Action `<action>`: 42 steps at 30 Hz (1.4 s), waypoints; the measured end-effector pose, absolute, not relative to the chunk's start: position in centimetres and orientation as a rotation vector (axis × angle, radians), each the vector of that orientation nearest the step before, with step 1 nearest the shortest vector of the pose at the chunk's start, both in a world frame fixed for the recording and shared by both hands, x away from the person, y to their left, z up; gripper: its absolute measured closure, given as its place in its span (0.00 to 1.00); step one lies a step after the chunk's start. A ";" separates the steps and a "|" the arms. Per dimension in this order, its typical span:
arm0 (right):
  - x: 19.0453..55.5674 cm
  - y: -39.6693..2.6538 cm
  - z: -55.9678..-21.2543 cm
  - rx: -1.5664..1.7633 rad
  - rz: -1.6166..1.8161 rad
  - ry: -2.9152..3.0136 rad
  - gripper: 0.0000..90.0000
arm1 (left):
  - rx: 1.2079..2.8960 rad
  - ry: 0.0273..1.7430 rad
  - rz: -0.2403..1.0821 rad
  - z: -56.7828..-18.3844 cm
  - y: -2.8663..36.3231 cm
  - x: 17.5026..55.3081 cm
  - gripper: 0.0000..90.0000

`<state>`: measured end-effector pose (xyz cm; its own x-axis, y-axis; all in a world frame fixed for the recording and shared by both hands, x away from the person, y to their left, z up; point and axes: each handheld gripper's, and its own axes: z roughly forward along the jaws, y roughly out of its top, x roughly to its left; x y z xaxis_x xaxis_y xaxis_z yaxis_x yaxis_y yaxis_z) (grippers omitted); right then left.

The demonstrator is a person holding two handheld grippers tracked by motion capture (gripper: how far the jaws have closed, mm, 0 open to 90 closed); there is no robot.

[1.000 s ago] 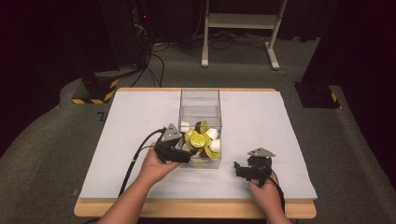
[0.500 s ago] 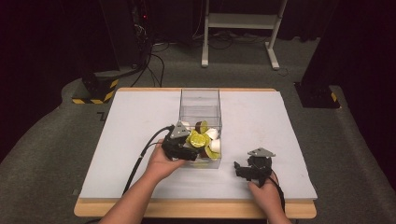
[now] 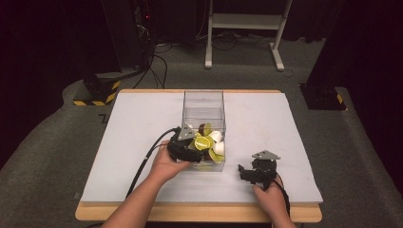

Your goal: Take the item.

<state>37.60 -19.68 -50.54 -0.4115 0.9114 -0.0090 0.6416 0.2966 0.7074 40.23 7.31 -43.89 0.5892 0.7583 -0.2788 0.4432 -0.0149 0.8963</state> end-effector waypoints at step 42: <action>37.6 -19.7 -50.5 1.388 0.889 2.160 0.12 | 1.614 0.993 0.347 -44.0 7.9 39.4 0.42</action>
